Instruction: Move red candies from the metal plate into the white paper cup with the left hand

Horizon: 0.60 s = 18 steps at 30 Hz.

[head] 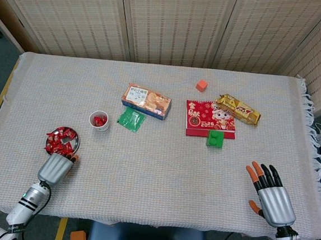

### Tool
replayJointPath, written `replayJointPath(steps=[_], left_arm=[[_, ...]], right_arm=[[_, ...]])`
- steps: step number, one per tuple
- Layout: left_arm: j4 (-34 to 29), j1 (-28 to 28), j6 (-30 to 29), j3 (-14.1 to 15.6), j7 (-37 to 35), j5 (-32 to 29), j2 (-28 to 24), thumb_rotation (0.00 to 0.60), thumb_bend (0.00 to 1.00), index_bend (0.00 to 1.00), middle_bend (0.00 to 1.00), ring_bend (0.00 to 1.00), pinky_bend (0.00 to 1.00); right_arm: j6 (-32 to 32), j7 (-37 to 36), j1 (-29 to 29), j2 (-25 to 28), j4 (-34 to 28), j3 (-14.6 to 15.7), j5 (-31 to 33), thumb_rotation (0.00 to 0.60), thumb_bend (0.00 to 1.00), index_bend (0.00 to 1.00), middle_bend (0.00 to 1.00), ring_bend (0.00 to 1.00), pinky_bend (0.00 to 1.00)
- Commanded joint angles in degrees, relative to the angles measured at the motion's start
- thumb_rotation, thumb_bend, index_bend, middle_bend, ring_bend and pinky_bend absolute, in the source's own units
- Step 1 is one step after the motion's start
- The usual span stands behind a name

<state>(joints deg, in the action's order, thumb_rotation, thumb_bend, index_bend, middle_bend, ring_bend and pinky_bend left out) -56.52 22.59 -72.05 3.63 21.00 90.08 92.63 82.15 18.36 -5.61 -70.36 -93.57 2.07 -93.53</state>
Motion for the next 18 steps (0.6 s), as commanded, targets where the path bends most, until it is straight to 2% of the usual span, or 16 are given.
replayJointPath(steps=[1, 8, 12, 18], left_arm=[[0.2, 0.0, -0.2, 0.0, -0.3, 0.3, 0.2, 0.6, 0.39, 0.41, 0.48, 0.84, 1.0], [0.7, -0.2, -0.9, -0.2, -1.1, 0.8, 0.6, 0.6, 0.39, 0.48, 0.56, 0.84, 1.0], [-1.3, -0.2, -2.7, -1.0, -3.1, 1.3, -0.6, 0.6, 0.39, 0.5, 0.57, 0.84, 1.0], [-9.2, 1.7, -5.8, -5.6, -6.2, 0.8, -5.0, 0.6, 0.39, 0.49, 0.57, 0.85, 1.0]], right_arm=[[0.0, 0.0, 0.0, 0.0, 0.0, 0.0, 0.0, 0.6, 0.12, 0.0, 0.0, 0.0, 0.03], [0.0, -0.2, 0.0, 0.1, 0.1, -0.1, 0.1, 0.6, 0.12, 0.0, 0.0, 0.0, 0.03], [-0.2, -0.2, 0.0, 0.0, 0.1, -0.3, 0.4, 0.6, 0.12, 0.0, 0.0, 0.0, 0.03], [-0.5, 0.1, -0.2, -0.3, 0.2, -0.9, 1.5, 0.6, 0.12, 0.0, 0.0, 0.0, 0.03]])
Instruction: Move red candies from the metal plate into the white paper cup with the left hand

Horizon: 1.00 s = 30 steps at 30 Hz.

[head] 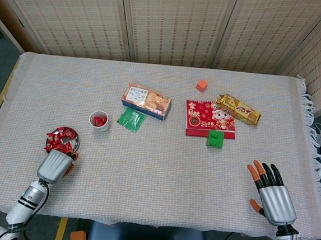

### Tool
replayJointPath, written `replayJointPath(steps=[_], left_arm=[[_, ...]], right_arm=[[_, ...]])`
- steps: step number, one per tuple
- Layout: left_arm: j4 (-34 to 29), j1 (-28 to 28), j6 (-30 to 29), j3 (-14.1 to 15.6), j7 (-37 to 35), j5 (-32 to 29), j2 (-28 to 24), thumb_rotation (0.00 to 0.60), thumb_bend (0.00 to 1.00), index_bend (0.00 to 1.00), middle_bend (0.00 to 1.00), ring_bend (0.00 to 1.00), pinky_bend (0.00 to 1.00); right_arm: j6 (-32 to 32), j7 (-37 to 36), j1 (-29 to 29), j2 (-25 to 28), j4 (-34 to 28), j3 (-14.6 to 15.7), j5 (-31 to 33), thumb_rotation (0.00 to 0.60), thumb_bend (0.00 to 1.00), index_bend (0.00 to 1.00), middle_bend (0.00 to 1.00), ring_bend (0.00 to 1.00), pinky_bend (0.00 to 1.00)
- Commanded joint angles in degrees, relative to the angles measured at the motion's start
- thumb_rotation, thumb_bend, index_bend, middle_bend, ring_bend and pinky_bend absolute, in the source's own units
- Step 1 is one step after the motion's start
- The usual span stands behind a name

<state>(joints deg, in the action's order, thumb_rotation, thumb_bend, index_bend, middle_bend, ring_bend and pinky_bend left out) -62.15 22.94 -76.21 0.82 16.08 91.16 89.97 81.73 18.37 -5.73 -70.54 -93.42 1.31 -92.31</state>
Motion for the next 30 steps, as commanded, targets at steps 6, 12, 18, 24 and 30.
replayJointPath(steps=[6, 12, 18, 24, 30], left_arm=[[-6.8, 7.5, 5.6, -9.0, -1.1, -5.0, -3.7, 0.6, 0.39, 0.47, 0.55, 0.85, 1.0], [-1.8, 14.1, 13.2, -13.5, -0.7, -9.5, -0.4, 0.6, 0.39, 0.47, 0.54, 0.85, 1.0], [5.9, 19.3, 17.6, -16.0, -1.5, -12.4, 4.2, 0.6, 0.39, 0.47, 0.54, 0.85, 1.0], [9.4, 21.6, 19.2, -16.2, -2.6, -13.4, 6.2, 0.6, 0.39, 0.47, 0.53, 0.85, 1.0], [11.1, 22.5, 20.3, -15.7, -2.0, -14.6, 7.0, 0.6, 0.39, 0.46, 0.51, 0.85, 1.0]], right_arm=[[-1.5, 1.4, -0.6, -0.9, 0.3, -0.8, 2.1, 0.6, 0.12, 0.0, 0.0, 0.0, 0.03], [-2.6, 2.1, -1.0, -1.4, 0.3, -1.2, 3.3, 0.6, 0.12, 0.0, 0.0, 0.0, 0.03], [-2.8, 1.9, -1.3, -1.4, 0.4, -1.6, 4.1, 0.6, 0.12, 0.0, 0.0, 0.0, 0.03], [-2.8, 1.8, -1.4, -1.4, 0.5, -1.9, 4.7, 0.6, 0.12, 0.0, 0.0, 0.0, 0.03], [-3.1, 2.0, -1.6, -1.4, 0.5, -1.9, 5.0, 0.6, 0.12, 0.0, 0.0, 0.0, 0.03]])
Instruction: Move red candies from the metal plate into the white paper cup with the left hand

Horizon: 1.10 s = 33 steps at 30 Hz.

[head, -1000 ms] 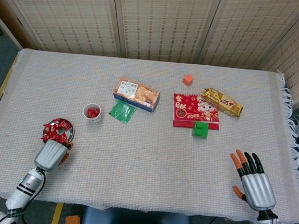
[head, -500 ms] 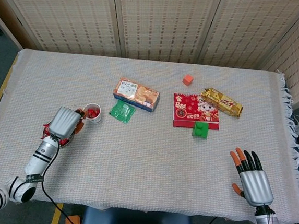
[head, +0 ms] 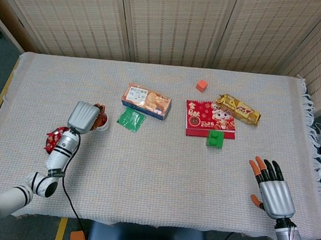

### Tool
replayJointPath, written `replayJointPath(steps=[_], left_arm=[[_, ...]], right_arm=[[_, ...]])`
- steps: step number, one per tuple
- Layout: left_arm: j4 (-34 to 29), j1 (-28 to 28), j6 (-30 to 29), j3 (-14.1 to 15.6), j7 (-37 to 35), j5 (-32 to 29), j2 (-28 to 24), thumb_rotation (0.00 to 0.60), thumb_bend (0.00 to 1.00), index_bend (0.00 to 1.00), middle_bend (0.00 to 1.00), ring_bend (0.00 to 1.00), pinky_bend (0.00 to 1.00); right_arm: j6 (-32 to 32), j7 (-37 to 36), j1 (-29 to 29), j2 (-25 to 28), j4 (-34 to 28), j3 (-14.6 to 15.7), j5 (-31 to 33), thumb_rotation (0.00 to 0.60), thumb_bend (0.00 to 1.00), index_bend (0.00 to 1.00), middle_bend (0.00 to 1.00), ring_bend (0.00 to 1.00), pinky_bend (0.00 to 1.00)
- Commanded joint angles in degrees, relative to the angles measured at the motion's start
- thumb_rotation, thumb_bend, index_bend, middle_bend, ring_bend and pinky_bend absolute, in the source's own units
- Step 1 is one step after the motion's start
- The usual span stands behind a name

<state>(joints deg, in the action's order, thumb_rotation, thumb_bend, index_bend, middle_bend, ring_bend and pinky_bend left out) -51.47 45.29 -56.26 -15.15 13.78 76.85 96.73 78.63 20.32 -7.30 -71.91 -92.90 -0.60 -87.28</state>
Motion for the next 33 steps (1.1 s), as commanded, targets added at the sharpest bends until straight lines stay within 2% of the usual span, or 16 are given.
replayJointPath(steps=[1, 4, 8, 12, 15, 18, 22, 25, 28, 33], left_arm=[[0.6, 0.3, 0.6, 0.4, 0.5, -0.6, 0.3, 0.6, 0.39, 0.46, 0.51, 0.85, 1.0], [0.4, 0.3, 0.8, 0.6, 0.4, -1.1, 0.3, 0.6, 0.39, 0.41, 0.44, 0.85, 1.0], [-0.9, 0.3, 0.5, 1.1, 0.3, -1.1, -0.2, 0.6, 0.39, 0.28, 0.28, 0.85, 1.0], [-2.9, 0.0, -0.7, 1.6, 0.1, -0.6, -1.0, 0.6, 0.39, 0.19, 0.19, 0.84, 1.0], [-6.1, -1.0, -2.9, 2.2, -0.8, 0.3, -2.4, 0.6, 0.39, 0.15, 0.17, 0.84, 1.0], [-12.1, -4.2, -6.7, 3.7, -2.1, 1.5, -5.8, 0.6, 0.39, 0.14, 0.17, 0.84, 1.0], [-20.5, -10.2, -10.6, 7.1, -3.4, 1.7, -11.8, 0.6, 0.39, 0.14, 0.17, 0.84, 1.0], [-24.4, -14.0, -11.5, 9.4, -4.4, 0.4, -14.6, 0.6, 0.39, 0.14, 0.17, 0.84, 1.0], [-26.1, -17.1, -12.9, 11.6, -4.2, 0.0, -15.8, 0.6, 0.39, 0.14, 0.17, 0.84, 1.0], [-26.4, -20.9, -14.8, 14.0, -5.9, 0.0, -14.7, 0.6, 0.39, 0.12, 0.17, 0.84, 1.0]], right_arm=[[0.1, 0.0, 0.0, 0.0, 0.0, 0.0, 0.0, 0.6, 0.12, 0.0, 0.0, 0.0, 0.03], [0.2, -0.1, 0.0, 0.1, 0.0, 0.0, 0.1, 0.6, 0.12, 0.0, 0.0, 0.0, 0.03], [0.3, -0.1, 0.0, 0.1, -0.1, 0.1, 0.0, 0.6, 0.12, 0.0, 0.0, 0.0, 0.03], [0.6, -0.1, 0.1, 0.1, -0.1, 0.2, -0.2, 0.6, 0.12, 0.0, 0.0, 0.0, 0.03], [1.0, -0.8, 0.0, 0.1, 0.0, 0.4, -1.1, 0.6, 0.12, 0.0, 0.0, 0.0, 0.03], [1.7, -2.2, -0.1, 0.0, 0.8, 0.8, -2.9, 0.6, 0.12, 0.0, 0.0, 0.0, 0.03], [2.2, -3.7, -0.2, 0.0, 1.6, 1.6, -5.0, 0.6, 0.12, 0.0, 0.0, 0.0, 0.01], [2.2, -4.2, -0.3, 0.0, 1.7, 2.3, -6.4, 0.6, 0.12, 0.0, 0.0, 0.0, 0.0], [2.4, -4.6, -0.3, 0.3, 1.7, 2.6, -7.1, 0.6, 0.12, 0.0, 0.0, 0.0, 0.0], [2.7, -5.5, -0.2, 0.9, 1.4, 3.3, -8.1, 0.6, 0.12, 0.0, 0.0, 0.0, 0.0]])
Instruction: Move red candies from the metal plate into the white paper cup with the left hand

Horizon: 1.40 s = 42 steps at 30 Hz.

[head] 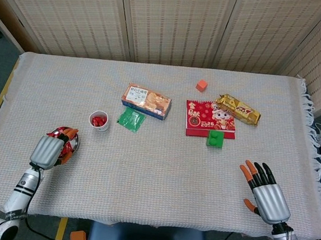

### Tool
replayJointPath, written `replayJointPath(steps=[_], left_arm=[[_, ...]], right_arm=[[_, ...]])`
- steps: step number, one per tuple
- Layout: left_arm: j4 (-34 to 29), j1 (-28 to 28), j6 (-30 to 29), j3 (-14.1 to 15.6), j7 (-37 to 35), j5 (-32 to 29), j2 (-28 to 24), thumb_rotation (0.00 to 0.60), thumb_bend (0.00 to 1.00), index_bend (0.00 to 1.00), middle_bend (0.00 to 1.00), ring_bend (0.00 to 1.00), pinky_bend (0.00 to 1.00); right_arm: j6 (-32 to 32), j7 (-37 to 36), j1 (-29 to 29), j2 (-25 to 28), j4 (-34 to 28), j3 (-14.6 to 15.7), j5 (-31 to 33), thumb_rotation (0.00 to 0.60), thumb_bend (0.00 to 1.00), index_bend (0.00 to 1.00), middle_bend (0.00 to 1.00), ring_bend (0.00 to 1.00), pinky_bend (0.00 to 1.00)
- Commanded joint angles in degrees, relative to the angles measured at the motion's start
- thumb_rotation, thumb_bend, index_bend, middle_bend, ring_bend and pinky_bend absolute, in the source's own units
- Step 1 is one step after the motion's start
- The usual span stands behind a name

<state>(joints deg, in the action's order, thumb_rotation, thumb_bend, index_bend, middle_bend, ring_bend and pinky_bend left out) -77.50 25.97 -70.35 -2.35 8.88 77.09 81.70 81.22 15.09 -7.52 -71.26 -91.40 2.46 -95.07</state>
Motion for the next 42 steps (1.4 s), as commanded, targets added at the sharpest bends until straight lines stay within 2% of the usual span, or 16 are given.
replayJointPath(steps=[1, 5, 13, 19, 42], left_arm=[[0.0, -2.0, -0.2, 1.6, -0.8, -0.5, 0.6, 0.6, 0.39, 0.12, 0.17, 0.84, 1.0], [2.5, -2.5, -0.1, 1.7, 1.3, -0.7, 2.6, 0.6, 0.38, 0.1, 0.16, 0.84, 1.0], [7.2, -3.1, -0.7, 0.8, 3.4, -1.4, 5.0, 0.6, 0.38, 0.12, 0.16, 0.84, 1.0], [13.3, -2.8, 1.4, -0.5, 5.0, -3.1, 7.2, 0.6, 0.38, 0.12, 0.16, 0.84, 1.0], [19.4, -0.8, 8.2, -2.5, 7.5, -5.2, 9.9, 0.6, 0.38, 0.13, 0.16, 0.84, 1.0]], right_arm=[[0.1, -0.4, 0.1, 0.4, -0.2, 0.4, -0.5, 0.6, 0.12, 0.0, 0.0, 0.0, 0.0], [0.2, -0.7, 0.2, 0.8, -0.5, 0.8, -1.1, 0.6, 0.12, 0.0, 0.0, 0.0, 0.0], [0.9, -0.9, 0.5, 1.1, -0.6, 1.1, -1.8, 0.6, 0.12, 0.0, 0.0, 0.0, 0.0], [0.7, -0.3, 0.6, 0.8, -0.6, 1.0, -1.6, 0.6, 0.12, 0.0, 0.0, 0.0, 0.0], [0.7, 0.3, 0.9, 0.5, -0.6, 0.4, -1.0, 0.6, 0.12, 0.0, 0.0, 0.0, 0.0]])
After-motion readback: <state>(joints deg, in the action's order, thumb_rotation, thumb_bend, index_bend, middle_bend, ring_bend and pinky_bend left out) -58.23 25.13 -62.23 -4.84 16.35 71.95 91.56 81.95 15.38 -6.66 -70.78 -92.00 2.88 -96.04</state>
